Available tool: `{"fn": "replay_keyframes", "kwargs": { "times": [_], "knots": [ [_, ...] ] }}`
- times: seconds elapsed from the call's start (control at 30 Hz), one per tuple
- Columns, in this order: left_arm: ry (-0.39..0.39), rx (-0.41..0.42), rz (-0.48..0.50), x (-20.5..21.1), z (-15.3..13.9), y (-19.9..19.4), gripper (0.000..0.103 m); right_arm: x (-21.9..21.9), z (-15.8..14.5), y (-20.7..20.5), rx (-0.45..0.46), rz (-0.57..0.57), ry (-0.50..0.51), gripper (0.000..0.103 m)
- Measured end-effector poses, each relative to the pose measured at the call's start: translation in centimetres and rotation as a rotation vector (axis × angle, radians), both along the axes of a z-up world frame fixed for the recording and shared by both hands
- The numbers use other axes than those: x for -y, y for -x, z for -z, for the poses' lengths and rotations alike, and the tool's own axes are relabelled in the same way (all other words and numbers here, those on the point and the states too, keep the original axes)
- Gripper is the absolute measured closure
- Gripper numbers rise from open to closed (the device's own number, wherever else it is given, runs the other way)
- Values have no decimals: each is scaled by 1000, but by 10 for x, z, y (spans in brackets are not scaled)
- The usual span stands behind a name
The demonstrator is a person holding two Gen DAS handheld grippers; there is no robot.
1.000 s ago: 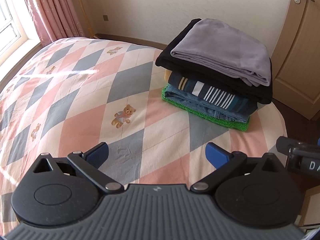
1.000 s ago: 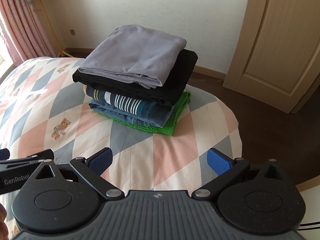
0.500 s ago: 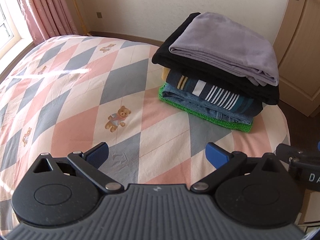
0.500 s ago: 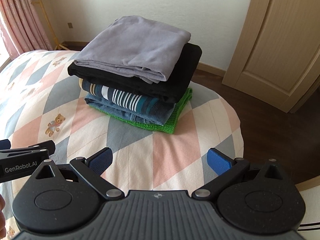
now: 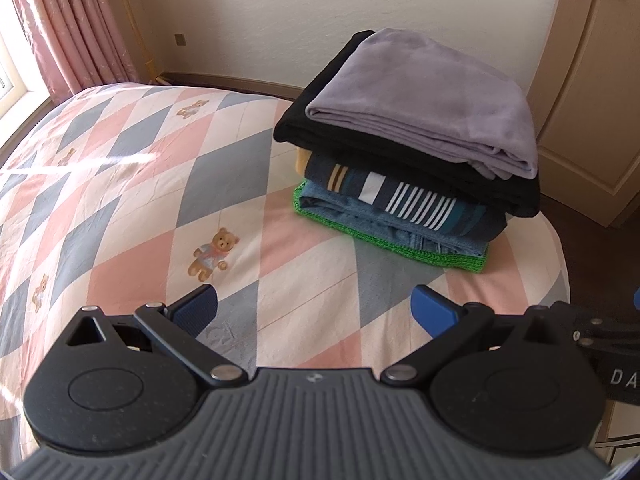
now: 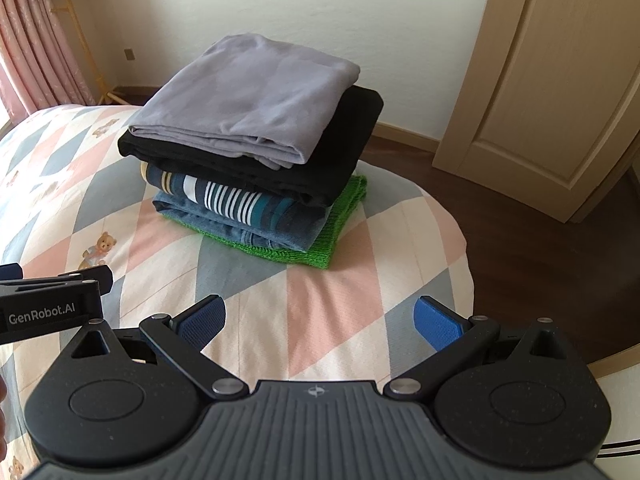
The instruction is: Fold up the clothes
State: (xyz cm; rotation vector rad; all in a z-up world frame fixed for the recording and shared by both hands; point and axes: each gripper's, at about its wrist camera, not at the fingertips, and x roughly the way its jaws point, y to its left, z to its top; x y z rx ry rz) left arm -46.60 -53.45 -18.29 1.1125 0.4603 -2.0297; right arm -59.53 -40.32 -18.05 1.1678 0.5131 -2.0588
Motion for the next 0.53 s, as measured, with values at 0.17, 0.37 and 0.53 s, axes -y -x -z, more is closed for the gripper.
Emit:
{"fn": "replay_keyframes", "kwargs": {
  "times": [0.17,0.37,0.53],
  "knots": [
    [3,3,6,-3,-4,6,1,-4,-2,5,0,2,8,0],
    [11,-4,7,-12,-10,13,1,-13,-9,14,-5,-2,29,0],
    [30,-38,-4,-29,-25,17,1,-28,-16,23,-8,-22,52,0]
  ]
}}
